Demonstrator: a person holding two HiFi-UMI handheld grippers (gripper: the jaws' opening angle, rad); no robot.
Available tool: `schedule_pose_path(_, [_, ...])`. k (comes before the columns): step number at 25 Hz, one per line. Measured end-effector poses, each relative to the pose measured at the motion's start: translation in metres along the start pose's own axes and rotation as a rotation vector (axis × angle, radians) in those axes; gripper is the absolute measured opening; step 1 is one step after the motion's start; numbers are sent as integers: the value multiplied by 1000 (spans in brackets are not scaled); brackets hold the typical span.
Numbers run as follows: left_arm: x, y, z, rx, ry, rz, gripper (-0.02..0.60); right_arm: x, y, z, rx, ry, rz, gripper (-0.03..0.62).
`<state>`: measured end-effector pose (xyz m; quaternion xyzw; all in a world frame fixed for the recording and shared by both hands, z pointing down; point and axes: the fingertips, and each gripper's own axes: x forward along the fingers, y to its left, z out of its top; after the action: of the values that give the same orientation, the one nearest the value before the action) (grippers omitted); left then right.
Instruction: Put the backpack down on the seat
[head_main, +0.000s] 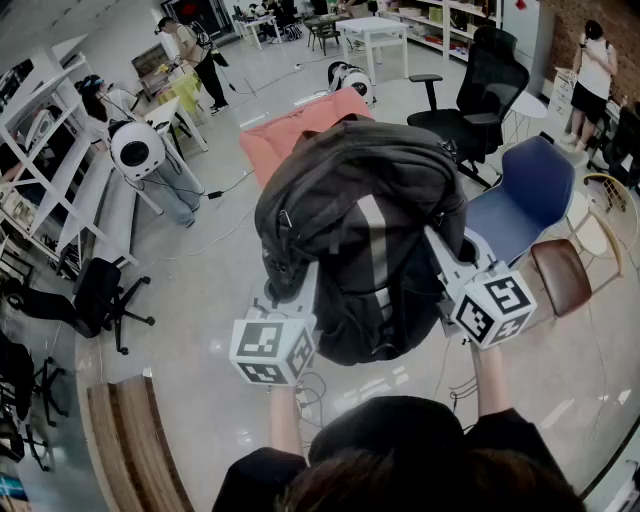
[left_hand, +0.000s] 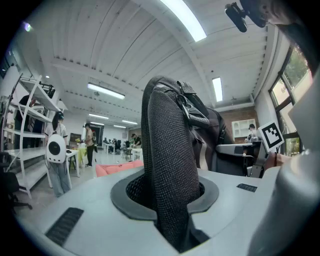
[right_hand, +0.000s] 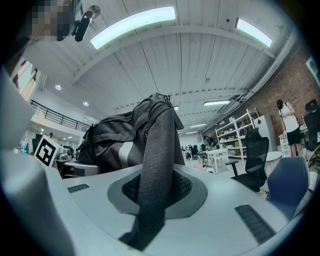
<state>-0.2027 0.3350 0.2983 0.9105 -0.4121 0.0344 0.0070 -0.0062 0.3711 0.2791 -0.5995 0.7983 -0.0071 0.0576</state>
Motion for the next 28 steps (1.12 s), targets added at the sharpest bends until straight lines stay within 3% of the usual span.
schedule_pose_path(17, [10, -5, -3, 1, 37, 26, 121, 5, -12, -2, 1, 33, 22, 58])
schedule_pose_path(28, [55, -23, -31, -44, 87, 83, 121, 25, -65, -23, 8, 78, 74, 57])
